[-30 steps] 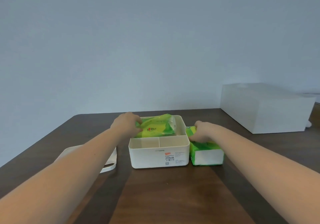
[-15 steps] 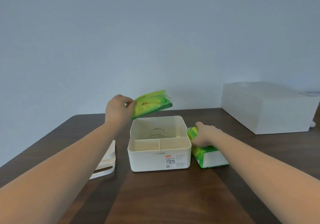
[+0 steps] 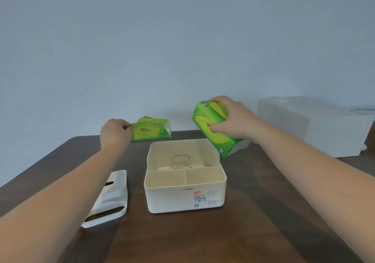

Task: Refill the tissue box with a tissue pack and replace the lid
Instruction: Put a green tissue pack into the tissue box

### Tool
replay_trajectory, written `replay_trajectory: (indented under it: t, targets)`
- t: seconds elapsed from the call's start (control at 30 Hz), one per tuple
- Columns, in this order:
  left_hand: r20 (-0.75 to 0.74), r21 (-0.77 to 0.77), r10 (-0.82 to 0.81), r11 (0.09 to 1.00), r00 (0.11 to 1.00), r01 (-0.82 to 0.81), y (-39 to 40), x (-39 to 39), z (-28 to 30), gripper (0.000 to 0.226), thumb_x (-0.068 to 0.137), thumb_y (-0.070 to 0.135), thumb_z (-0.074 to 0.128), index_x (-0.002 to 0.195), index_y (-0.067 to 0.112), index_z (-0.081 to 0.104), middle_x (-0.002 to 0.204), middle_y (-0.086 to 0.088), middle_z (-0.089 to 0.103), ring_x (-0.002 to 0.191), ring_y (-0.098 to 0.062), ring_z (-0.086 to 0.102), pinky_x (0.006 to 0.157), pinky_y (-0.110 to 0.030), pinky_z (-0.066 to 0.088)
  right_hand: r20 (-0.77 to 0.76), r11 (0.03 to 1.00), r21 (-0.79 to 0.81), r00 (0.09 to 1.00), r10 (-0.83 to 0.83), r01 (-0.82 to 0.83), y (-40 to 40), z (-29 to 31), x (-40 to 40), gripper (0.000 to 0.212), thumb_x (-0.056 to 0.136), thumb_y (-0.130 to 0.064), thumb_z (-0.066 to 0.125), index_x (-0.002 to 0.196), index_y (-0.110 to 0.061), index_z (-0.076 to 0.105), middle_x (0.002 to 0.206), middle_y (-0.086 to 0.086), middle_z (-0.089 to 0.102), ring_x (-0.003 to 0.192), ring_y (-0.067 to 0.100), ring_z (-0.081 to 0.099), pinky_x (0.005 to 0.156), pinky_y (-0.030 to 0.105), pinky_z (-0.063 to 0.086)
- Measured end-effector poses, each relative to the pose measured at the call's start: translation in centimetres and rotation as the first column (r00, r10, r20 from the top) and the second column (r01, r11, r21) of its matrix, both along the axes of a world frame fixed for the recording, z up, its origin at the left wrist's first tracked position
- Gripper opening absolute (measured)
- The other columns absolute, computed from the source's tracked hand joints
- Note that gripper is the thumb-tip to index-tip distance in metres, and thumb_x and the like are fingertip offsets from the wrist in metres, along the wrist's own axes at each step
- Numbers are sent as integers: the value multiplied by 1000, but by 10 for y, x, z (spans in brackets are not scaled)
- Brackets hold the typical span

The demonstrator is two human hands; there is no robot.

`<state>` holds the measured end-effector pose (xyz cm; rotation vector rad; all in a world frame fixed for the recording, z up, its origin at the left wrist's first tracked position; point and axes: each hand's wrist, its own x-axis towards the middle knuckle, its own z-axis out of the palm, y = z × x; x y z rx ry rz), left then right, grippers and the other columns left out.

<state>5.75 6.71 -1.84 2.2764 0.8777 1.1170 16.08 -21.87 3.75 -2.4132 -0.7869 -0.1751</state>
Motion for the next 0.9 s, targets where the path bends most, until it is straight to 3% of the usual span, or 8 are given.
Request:
replay_trajectory:
  t: [0.1,0.2,0.33,0.6,0.7,0.83,0.9]
  targets:
    - [-66,-39,-17,999,998,14,8,6,-15,23,88,10,55,96,4,75,102,-14,73,87,-27,58,73,-27,37,38,989,-58,990,138,-136,17,5,-6,87,65,-42,71,141,-46,29,137,6,45,121,30,50,99,45,46]
    - [-156,-57,-47,998,987,38,12,13,-30,26,90,11,53,104,7,74,111,-12,72,105,-30,62,77,-28,41,61,956,-177,967,247,-233,33,3,-7,89,61,-46,69,140,-48,29,140,3,44,124,28,48,101,46,45]
    - [-219,-77,-76,995,973,61,18,20,-44,27,92,15,52,107,10,75,115,-7,71,108,-26,62,79,-27,41,59,883,-316,922,383,-347,45,-5,-7,87,70,-34,75,143,-46,29,141,0,43,127,24,44,105,45,40]
    - [-272,-97,-110,991,956,87,25,23,-55,30,92,17,52,114,8,70,121,-9,69,113,-28,61,96,-36,48,54,666,-629,832,551,-400,61,-12,-14,84,74,-38,71,142,-53,24,146,-7,35,131,23,36,106,48,34]
    - [-246,-105,-115,990,962,91,26,20,-55,30,92,17,50,114,8,69,121,-9,68,113,-28,61,96,-36,47,44,633,-659,818,573,-408,68,-14,-14,85,75,-38,71,143,-54,23,148,-7,33,132,23,35,106,47,34]
    - [-240,-103,-118,990,964,96,25,15,-51,29,91,18,51,113,10,69,119,-7,69,111,-26,61,93,-34,47,-55,620,-598,798,601,-508,74,-25,-11,86,76,-29,73,146,-46,25,150,-5,33,136,19,31,110,35,29]
    - [-251,-100,-124,990,960,102,24,11,-49,29,91,19,52,112,11,70,117,-6,70,110,-25,62,92,-34,48,-107,628,-559,799,592,-541,74,-31,-9,83,77,-28,73,146,-44,29,152,-7,33,138,17,32,115,37,28]
